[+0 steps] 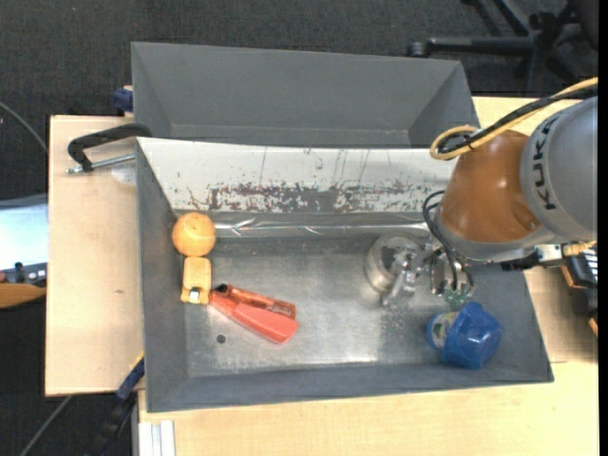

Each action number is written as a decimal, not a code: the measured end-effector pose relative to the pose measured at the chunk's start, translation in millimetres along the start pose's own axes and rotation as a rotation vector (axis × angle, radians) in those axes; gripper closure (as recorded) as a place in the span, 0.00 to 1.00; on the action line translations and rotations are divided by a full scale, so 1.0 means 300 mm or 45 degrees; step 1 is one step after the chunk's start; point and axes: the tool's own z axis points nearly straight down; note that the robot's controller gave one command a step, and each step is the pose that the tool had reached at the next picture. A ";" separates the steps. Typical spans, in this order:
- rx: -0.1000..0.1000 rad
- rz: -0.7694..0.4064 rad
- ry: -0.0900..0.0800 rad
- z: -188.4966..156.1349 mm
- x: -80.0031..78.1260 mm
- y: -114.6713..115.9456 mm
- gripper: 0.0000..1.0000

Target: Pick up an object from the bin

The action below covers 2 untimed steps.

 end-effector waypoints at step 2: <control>0.002 -0.010 -0.001 -0.122 -0.041 -0.081 1.00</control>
Offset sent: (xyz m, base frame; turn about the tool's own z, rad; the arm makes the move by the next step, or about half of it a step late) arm 0.0119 -0.0204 0.0543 -0.0171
